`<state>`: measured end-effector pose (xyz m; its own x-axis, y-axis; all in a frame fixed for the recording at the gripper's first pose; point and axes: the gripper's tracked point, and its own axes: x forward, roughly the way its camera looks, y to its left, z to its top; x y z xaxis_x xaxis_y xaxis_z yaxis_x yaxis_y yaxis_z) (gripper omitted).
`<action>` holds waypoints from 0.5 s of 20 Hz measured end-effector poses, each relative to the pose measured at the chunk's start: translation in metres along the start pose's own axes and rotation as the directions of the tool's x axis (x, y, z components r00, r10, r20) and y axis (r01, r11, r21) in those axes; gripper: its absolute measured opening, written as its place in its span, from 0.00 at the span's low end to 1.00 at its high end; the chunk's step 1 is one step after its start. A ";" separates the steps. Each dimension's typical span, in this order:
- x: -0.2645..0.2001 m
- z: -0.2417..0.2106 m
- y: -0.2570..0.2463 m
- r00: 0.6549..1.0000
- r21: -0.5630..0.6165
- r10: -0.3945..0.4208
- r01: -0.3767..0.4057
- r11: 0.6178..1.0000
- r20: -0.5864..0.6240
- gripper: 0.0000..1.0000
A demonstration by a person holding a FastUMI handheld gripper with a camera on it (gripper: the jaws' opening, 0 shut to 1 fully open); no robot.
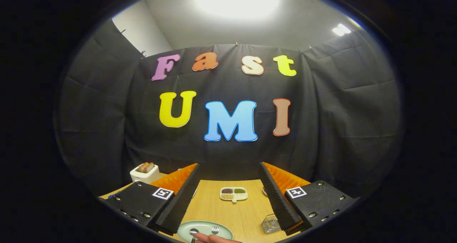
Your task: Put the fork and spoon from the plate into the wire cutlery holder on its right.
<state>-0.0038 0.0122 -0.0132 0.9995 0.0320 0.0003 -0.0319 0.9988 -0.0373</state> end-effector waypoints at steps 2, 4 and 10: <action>-0.002 -0.008 0.000 1.000 -0.018 0.010 -0.011 1.000 -0.026 0.99; -0.005 -0.003 0.003 1.000 -0.014 0.015 -0.015 1.000 -0.008 0.99; -0.004 -0.014 0.002 0.999 0.028 0.006 -0.004 1.000 -0.043 0.99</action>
<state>-0.0082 0.0139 -0.0271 0.9984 0.0358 -0.0428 -0.0363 0.9993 -0.0090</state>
